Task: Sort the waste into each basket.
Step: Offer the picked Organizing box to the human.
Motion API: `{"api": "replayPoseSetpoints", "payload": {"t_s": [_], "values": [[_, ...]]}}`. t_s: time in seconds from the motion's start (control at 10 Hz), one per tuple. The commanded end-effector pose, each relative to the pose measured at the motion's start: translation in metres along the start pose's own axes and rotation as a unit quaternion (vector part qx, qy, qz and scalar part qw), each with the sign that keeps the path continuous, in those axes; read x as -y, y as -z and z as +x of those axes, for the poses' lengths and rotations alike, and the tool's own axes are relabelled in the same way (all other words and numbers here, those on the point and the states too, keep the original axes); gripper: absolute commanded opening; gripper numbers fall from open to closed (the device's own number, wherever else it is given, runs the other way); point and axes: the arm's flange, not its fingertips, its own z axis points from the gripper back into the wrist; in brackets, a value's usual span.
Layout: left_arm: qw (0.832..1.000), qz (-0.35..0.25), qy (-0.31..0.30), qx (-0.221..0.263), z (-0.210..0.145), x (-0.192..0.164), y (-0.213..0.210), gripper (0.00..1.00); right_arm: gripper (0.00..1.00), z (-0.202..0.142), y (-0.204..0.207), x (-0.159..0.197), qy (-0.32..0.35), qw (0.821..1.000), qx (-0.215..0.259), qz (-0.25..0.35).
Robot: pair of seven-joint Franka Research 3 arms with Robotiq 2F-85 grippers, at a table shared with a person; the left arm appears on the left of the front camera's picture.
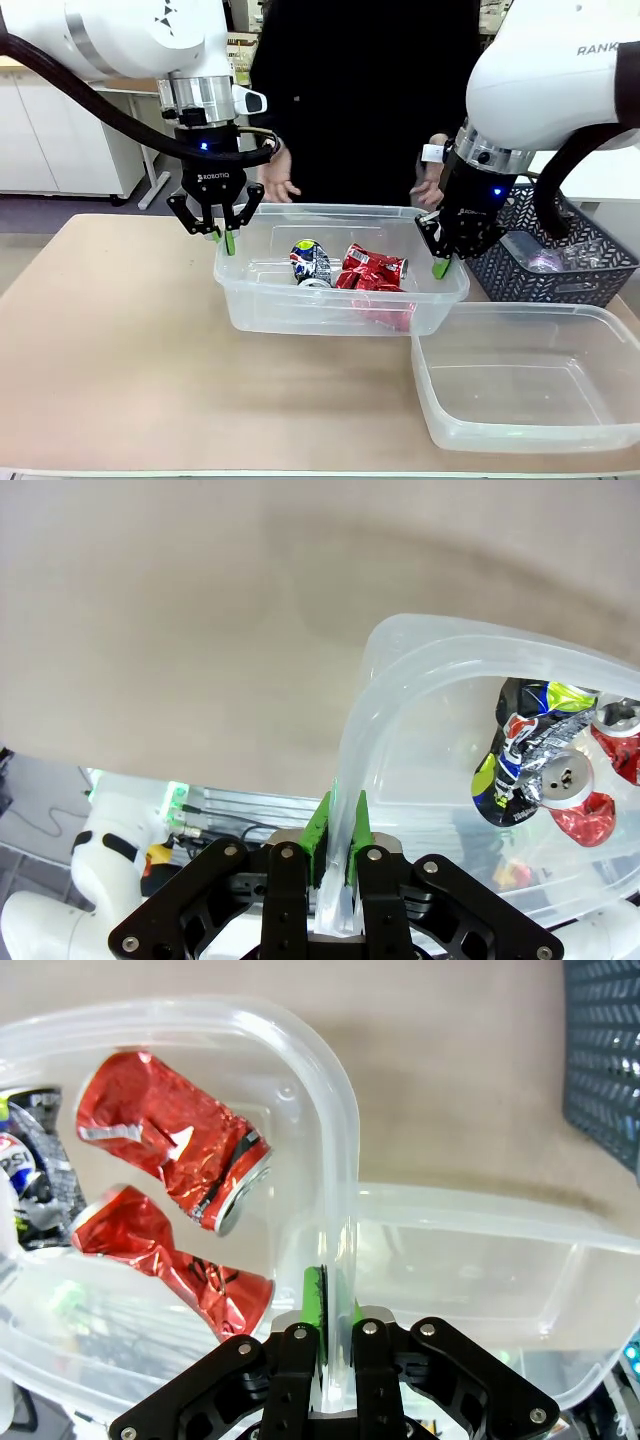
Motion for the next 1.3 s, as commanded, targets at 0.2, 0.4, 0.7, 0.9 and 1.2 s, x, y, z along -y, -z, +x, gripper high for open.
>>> {"api": "replayPoseSetpoints", "payload": {"t_s": [0.2,0.4,0.7,0.9,1.2], "values": [[1.0,-0.014,0.012,0.0,0.06,0.036,-0.033,0.07,0.05,0.083,-0.026,-0.022,-0.047,0.998,-0.023,-0.031],[0.999,-0.001,-0.028,0.031,0.097,0.048,-0.042,0.07,0.05,0.12,-0.027,-0.028,-0.056,0.998,-0.03,-0.031],[0.998,-0.017,-0.051,0.017,0.133,0.049,-0.034,0.07,0.05,0.149,-0.015,-0.033,-0.051,0.998,-0.029,-0.018],[1.0,0.013,-0.019,0.012,0.12,0.019,-0.033,0.07,0.05,0.14,-0.016,-0.007,-0.029,0.998,-0.023,-0.043],[1.0,0.013,-0.019,0.012,0.12,0.019,-0.033,0.07,0.05,0.14,-0.016,-0.007,-0.029,0.998,-0.023,-0.043]]}}
